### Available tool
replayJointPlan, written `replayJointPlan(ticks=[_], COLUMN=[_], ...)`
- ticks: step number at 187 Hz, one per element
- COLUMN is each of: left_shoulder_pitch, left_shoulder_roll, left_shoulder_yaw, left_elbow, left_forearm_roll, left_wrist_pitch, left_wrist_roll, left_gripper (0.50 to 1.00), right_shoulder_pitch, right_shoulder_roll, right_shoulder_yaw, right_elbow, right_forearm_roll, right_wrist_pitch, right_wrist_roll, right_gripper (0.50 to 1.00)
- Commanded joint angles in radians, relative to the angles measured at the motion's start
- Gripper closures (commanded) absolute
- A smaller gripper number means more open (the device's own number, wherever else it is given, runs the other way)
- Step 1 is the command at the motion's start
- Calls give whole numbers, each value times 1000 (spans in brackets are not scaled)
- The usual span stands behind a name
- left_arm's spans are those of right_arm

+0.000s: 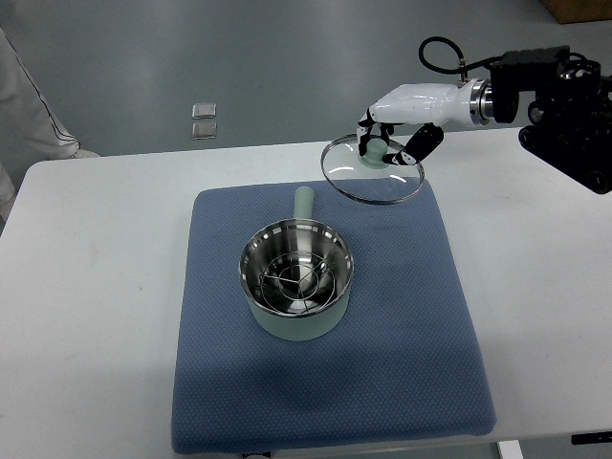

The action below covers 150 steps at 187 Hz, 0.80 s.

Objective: Open lid and place right of pot
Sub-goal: 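Carry the lid beside the saucepan and lower it onto the mat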

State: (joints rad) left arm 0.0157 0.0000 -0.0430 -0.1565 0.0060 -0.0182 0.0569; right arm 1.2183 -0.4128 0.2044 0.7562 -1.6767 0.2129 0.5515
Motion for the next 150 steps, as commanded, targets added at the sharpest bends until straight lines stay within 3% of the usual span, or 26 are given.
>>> replayJointPlan(ticks=[1, 150], left_shoulder_pitch=[0, 1], left_shoulder_roll=[0, 0], left_shoulder_yaw=[0, 0], left_elbow=[0, 0], left_forearm_roll=[0, 0], left_wrist_pitch=[0, 0], left_wrist_roll=[0, 0], left_gripper=[500, 500], right_shoulder_pitch=[-36, -200], right_shoulder_roll=[5, 42], right_shoulder_yaw=[0, -25], right_elbow=[-21, -143], right_forearm_roll=[0, -3], right_wrist_pitch=[-26, -164], right_wrist_roll=[1, -8], right_gripper=[1000, 1000])
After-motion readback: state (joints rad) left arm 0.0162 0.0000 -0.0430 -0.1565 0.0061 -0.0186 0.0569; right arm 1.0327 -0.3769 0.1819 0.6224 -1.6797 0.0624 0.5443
